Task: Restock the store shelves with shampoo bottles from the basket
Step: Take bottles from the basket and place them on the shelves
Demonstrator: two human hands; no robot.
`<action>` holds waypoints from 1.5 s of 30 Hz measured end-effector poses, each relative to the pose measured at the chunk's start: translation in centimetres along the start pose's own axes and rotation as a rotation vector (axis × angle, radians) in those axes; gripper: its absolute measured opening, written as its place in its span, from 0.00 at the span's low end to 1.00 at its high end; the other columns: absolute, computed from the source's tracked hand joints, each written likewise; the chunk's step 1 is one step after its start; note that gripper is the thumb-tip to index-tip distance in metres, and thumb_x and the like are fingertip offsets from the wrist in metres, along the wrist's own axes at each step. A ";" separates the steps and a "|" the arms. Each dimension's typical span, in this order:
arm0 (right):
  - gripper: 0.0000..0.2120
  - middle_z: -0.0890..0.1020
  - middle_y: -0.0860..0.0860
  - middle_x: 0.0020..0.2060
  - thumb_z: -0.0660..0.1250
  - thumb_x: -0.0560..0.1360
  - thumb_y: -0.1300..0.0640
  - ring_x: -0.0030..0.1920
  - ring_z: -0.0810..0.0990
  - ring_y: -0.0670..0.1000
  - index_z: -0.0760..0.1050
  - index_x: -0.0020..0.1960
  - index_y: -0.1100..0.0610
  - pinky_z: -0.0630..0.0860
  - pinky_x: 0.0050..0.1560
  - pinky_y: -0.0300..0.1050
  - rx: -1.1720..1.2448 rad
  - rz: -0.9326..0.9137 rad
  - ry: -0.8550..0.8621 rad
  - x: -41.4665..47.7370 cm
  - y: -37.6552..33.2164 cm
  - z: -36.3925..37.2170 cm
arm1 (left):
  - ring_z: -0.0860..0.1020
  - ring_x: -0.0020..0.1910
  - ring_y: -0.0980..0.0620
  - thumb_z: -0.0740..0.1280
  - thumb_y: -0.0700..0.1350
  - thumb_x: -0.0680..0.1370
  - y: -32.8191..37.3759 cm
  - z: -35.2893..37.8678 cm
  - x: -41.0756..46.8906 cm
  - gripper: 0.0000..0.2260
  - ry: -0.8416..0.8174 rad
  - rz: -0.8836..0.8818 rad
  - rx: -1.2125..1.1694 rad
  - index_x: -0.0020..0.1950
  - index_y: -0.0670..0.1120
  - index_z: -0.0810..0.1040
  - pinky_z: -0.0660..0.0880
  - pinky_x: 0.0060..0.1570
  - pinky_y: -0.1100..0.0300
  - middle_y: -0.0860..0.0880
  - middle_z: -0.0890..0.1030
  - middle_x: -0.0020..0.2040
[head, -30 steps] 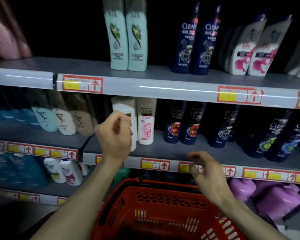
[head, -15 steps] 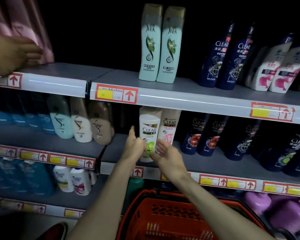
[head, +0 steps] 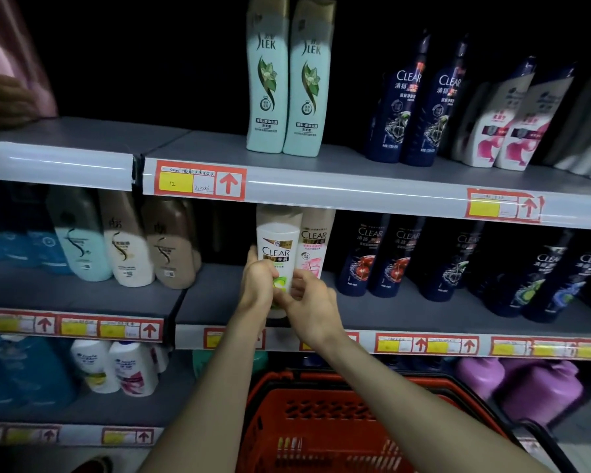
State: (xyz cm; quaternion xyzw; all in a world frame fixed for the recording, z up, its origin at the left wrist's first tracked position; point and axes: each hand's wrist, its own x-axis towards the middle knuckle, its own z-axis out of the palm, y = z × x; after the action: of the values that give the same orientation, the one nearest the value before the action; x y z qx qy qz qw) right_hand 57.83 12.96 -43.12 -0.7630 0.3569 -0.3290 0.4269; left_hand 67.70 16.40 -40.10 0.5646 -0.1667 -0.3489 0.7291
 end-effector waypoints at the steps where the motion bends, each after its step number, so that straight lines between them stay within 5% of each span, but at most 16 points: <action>1: 0.17 0.86 0.44 0.55 0.74 0.77 0.54 0.55 0.83 0.41 0.79 0.66 0.52 0.81 0.59 0.41 0.005 -0.005 -0.012 -0.1 0.0 -0.1 | 0.80 0.55 0.32 0.53 0.26 0.74 0.0 -0.1 0.0 0.29 -0.004 0.010 0.002 0.74 0.39 0.69 0.80 0.46 0.49 0.32 0.79 0.63; 3: 0.15 0.86 0.44 0.53 0.73 0.78 0.55 0.53 0.84 0.40 0.81 0.64 0.53 0.81 0.59 0.39 0.001 -0.009 0.022 -0.3 0.2 -0.4 | 0.80 0.53 0.34 0.53 0.26 0.73 -0.1 -0.4 0.1 0.30 -0.010 0.025 0.009 0.74 0.40 0.69 0.80 0.45 0.50 0.32 0.79 0.63; 8: 0.08 0.85 0.42 0.45 0.71 0.77 0.61 0.47 0.84 0.41 0.81 0.55 0.52 0.80 0.54 0.35 0.107 0.060 0.436 -0.6 1.9 -2.8 | 0.82 0.52 0.44 0.62 0.30 0.67 -0.1 -1.1 0.2 0.38 -0.038 0.057 0.161 0.78 0.44 0.65 0.78 0.48 0.51 0.42 0.84 0.57; 13: 0.34 0.80 0.45 0.62 0.78 0.74 0.56 0.64 0.79 0.47 0.69 0.76 0.56 0.75 0.70 0.50 0.064 0.172 0.189 1.8 1.9 -2.8 | 0.84 0.45 0.59 0.65 0.24 0.67 -0.7 -1.0 -0.2 0.33 -0.077 0.129 0.295 0.68 0.47 0.68 0.76 0.33 0.69 0.57 0.85 0.41; 16: 0.28 0.85 0.48 0.57 0.79 0.72 0.57 0.59 0.82 0.48 0.75 0.70 0.54 0.78 0.66 0.50 0.006 0.132 0.123 3.1 1.8 -2.0 | 0.84 0.43 0.61 0.65 0.23 0.67 -0.8 -0.9 -0.3 0.32 -0.079 0.167 0.269 0.66 0.49 0.68 0.75 0.31 0.74 0.59 0.85 0.41; 20: 0.22 0.85 0.51 0.57 0.76 0.75 0.55 0.59 0.82 0.51 0.76 0.67 0.55 0.78 0.64 0.47 -0.035 0.134 0.138 4.0 2.3 -1.7 | 0.82 0.48 0.56 0.66 0.24 0.68 -0.5 -0.8 -0.5 0.35 -0.059 0.161 0.260 0.72 0.46 0.67 0.77 0.37 0.67 0.53 0.83 0.49; 23: 0.21 0.85 0.50 0.57 0.76 0.76 0.55 0.59 0.83 0.51 0.77 0.67 0.55 0.78 0.65 0.50 -0.015 0.133 0.085 4.3 2.9 -2.1 | 0.80 0.56 0.51 0.66 0.31 0.66 -0.4 -0.5 -1.1 0.44 -0.010 0.150 0.269 0.81 0.46 0.56 0.76 0.53 0.54 0.54 0.81 0.59; 25: 0.21 0.85 0.49 0.58 0.75 0.76 0.54 0.59 0.83 0.49 0.77 0.67 0.55 0.78 0.66 0.47 -0.036 0.121 0.048 4.2 3.1 -2.8 | 0.74 0.65 0.49 0.65 0.34 0.69 -0.2 0.2 -1.9 0.47 0.110 0.164 0.189 0.84 0.51 0.49 0.70 0.64 0.51 0.54 0.72 0.71; 27: 0.22 0.85 0.48 0.61 0.75 0.76 0.51 0.62 0.82 0.48 0.77 0.68 0.55 0.76 0.67 0.46 -0.077 0.103 0.027 3.8 3.3 -3.7 | 0.70 0.71 0.45 0.65 0.37 0.72 0.0 1.2 -3.0 0.41 0.316 0.208 0.099 0.83 0.51 0.53 0.67 0.67 0.50 0.49 0.67 0.77; 30: 0.35 0.78 0.54 0.69 0.75 0.75 0.45 0.71 0.75 0.53 0.70 0.75 0.59 0.72 0.73 0.53 -0.114 0.105 0.001 2.7 3.7 -5.4 | 0.67 0.66 0.46 0.67 0.37 0.72 -0.3 2.8 -4.7 0.29 0.599 0.374 -0.007 0.72 0.46 0.67 0.68 0.67 0.43 0.46 0.71 0.69; 32: 0.36 0.77 0.55 0.71 0.74 0.76 0.43 0.72 0.75 0.53 0.69 0.76 0.60 0.72 0.73 0.53 -0.125 0.083 -0.038 1.7 4.1 -6.7 | 0.68 0.60 0.46 0.66 0.34 0.71 -0.5 3.4 -5.7 0.21 0.627 0.505 -0.075 0.63 0.46 0.70 0.71 0.62 0.44 0.46 0.71 0.61; 35: 0.23 0.84 0.48 0.61 0.71 0.78 0.43 0.63 0.80 0.43 0.78 0.69 0.54 0.77 0.66 0.43 -0.168 0.020 -0.037 0.3 4.9 -9.4 | 0.72 0.54 0.40 0.63 0.36 0.72 -0.8 4.8 -7.1 0.13 0.535 0.738 0.041 0.54 0.48 0.73 0.73 0.55 0.49 0.50 0.71 0.54; 37: 0.12 0.87 0.42 0.47 0.69 0.80 0.44 0.49 0.82 0.36 0.84 0.55 0.49 0.77 0.51 0.32 -0.185 -0.028 0.029 -0.2 5.4 -11.2 | 0.73 0.50 0.42 0.62 0.35 0.72 -1.3 5.7 -7.7 0.11 0.431 0.900 0.175 0.50 0.48 0.74 0.73 0.50 0.51 0.54 0.73 0.50; 39: 0.12 0.85 0.42 0.37 0.67 0.81 0.45 0.41 0.82 0.37 0.82 0.43 0.48 0.73 0.40 0.30 -0.177 -0.038 0.104 -0.4 6.2 -12.9 | 0.76 0.46 0.46 0.61 0.34 0.73 -2.1 6.7 -8.0 0.10 0.278 0.970 0.314 0.48 0.48 0.76 0.75 0.47 0.53 0.53 0.77 0.47; 42: 0.14 0.85 0.44 0.34 0.67 0.81 0.47 0.38 0.82 0.41 0.80 0.39 0.49 0.77 0.41 0.40 -0.101 0.016 0.206 -0.4 8.1 -15.1 | 0.81 0.45 0.55 0.62 0.33 0.75 -3.8 7.9 -7.8 0.16 0.012 0.874 0.496 0.51 0.52 0.79 0.76 0.44 0.65 0.56 0.81 0.45; 45: 0.10 0.83 0.45 0.33 0.69 0.80 0.47 0.38 0.81 0.41 0.78 0.41 0.49 0.74 0.41 0.43 -0.078 0.094 0.293 0.8 9.1 -17.4 | 0.80 0.57 0.66 0.63 0.28 0.77 -5.8 9.2 -6.4 0.25 -0.153 0.609 0.528 0.58 0.59 0.77 0.76 0.58 0.68 0.62 0.82 0.54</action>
State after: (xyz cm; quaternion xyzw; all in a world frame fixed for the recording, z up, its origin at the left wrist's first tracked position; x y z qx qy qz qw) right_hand 41.86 1.61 -43.73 -0.7053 0.4632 -0.4024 0.3552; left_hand 55.50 13.69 -41.73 0.6296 -0.4638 -0.1032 0.6148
